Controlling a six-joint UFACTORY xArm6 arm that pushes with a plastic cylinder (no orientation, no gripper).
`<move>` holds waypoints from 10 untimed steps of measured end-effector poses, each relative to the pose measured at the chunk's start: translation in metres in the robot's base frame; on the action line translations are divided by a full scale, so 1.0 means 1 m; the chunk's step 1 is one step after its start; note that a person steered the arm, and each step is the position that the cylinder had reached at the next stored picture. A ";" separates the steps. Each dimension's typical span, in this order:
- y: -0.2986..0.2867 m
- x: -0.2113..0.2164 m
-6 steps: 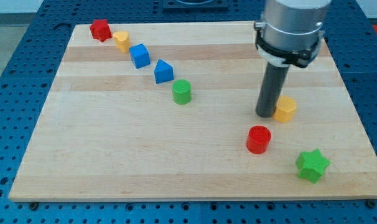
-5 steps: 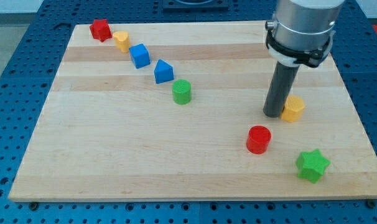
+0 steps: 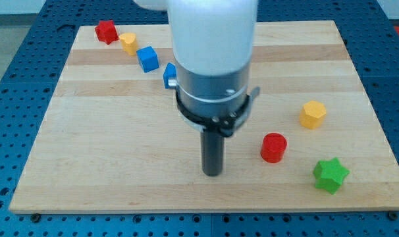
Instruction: Point at red circle
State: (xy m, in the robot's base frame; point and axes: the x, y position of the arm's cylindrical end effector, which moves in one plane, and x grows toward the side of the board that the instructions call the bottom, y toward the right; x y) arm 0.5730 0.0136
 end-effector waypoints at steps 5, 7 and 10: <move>0.132 -0.060; 0.110 0.009; 0.049 -0.072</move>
